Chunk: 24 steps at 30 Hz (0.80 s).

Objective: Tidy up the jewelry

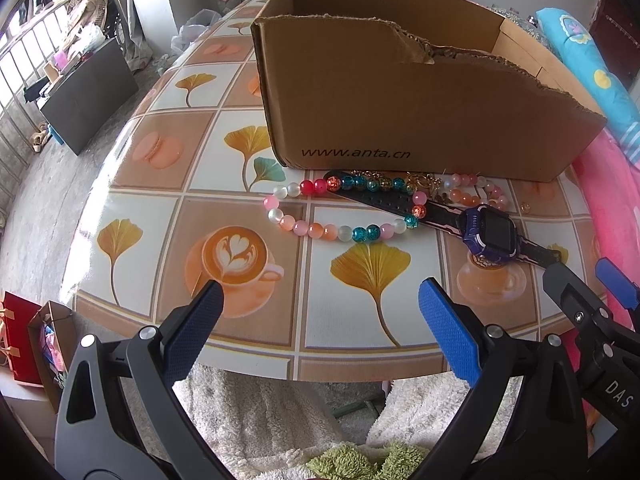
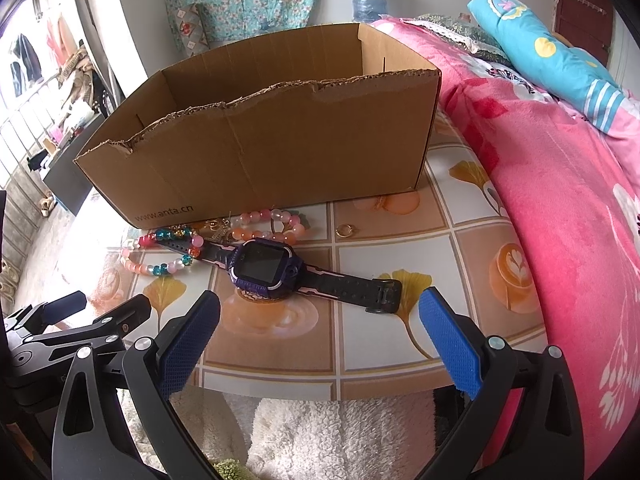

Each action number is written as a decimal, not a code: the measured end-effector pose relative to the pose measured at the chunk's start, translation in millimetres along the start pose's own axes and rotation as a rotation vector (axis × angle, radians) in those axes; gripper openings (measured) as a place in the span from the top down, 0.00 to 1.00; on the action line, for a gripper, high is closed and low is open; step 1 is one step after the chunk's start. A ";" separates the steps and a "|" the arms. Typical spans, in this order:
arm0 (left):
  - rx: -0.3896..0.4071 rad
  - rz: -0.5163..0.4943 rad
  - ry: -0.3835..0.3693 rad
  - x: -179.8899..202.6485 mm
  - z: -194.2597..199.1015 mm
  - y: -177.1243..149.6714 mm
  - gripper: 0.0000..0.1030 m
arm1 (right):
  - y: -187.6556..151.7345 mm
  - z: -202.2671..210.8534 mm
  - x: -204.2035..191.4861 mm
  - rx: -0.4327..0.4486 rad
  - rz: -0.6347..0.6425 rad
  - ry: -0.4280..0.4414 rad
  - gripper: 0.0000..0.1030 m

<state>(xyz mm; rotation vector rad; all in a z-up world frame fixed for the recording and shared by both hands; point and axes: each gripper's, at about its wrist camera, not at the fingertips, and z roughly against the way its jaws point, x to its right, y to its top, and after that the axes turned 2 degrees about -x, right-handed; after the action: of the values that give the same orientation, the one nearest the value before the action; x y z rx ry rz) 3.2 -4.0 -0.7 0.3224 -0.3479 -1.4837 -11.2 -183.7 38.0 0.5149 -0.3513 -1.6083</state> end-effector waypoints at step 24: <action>-0.017 -0.078 0.079 20.3 -30.0 4.6 0.07 | 9.7 -20.9 21.2 0.055 0.059 -0.003 0.06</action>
<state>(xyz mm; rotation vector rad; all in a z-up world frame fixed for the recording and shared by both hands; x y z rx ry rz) 21.0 -24.1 -25.5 0.3836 -0.2623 -1.5453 6.9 -204.1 22.8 0.5393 -0.4099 -1.5458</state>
